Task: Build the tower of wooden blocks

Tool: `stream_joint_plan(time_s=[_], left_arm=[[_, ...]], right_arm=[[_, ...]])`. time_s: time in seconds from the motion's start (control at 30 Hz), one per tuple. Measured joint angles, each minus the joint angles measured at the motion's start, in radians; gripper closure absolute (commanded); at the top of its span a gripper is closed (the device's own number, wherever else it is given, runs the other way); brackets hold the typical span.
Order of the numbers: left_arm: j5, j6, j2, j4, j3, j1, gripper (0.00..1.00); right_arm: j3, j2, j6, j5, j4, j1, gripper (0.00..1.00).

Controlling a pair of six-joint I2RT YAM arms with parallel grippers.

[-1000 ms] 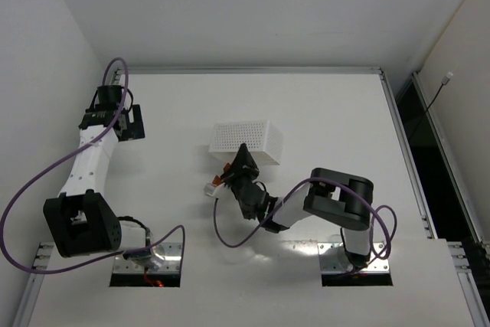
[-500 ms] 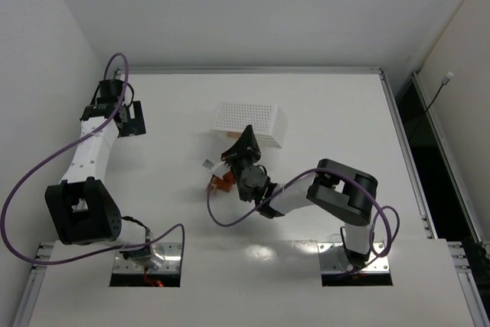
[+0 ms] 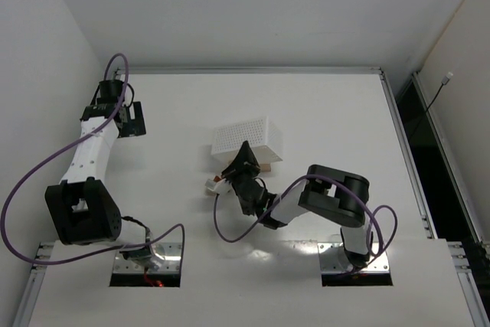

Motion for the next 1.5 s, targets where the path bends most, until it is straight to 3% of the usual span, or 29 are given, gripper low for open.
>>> stream_joint_plan(time_s=[0.17, 0.4, 0.5, 0.67, 0.8, 0.97, 1.13, 1.2, 1.27, 1.37, 1.5], left_arm=[[0.002, 0.0, -0.003, 0.003, -0.015, 0.0, 0.01], [0.003, 0.0, -0.004, 0.008, -0.031, 0.0, 0.01], [0.003, 0.0, -0.004, 0.008, -0.031, 0.0, 0.01], [0.003, -0.005, -0.004, 0.008, -0.031, 0.0, 0.01], [0.003, -0.008, -0.007, 0.014, -0.04, 0.0, 0.01], [-0.01, -0.014, -0.03, 0.016, -0.057, -0.024, 0.01], [-0.054, -0.009, -0.085, 0.041, -0.058, -0.125, 0.01], [-0.076, 0.003, -0.113, 0.052, -0.058, -0.182, 0.01], [-0.108, 0.016, -0.138, 0.064, -0.058, -0.244, 0.01], [-0.154, 0.047, -0.166, 0.077, -0.056, -0.327, 0.01], [-0.195, 0.072, -0.174, 0.079, -0.037, -0.393, 0.01]], right_arm=[[0.104, -0.001, 0.0, 0.006, -0.011, -0.032, 1.0], [0.383, -0.015, 0.033, 0.076, 0.003, -0.151, 1.0], [0.357, -0.049, 0.05, 0.089, 0.03, -0.163, 1.0], [0.168, -0.079, 0.083, 0.092, 0.018, -0.082, 1.0], [0.165, -0.077, 0.106, 0.121, -0.016, -0.074, 1.0], [0.308, -0.072, 0.166, 0.204, -0.018, -0.208, 1.0], [0.469, -0.074, 0.398, 0.296, -0.025, -0.389, 1.0], [0.491, -0.104, 0.626, 0.304, -0.208, -0.468, 1.0], [0.573, -0.136, 0.917, 0.229, -0.649, -0.549, 1.0], [0.848, -0.1, 1.311, -0.056, -1.254, -0.694, 1.0], [1.044, -0.08, 1.607, -0.433, -1.669, -0.917, 1.0]])
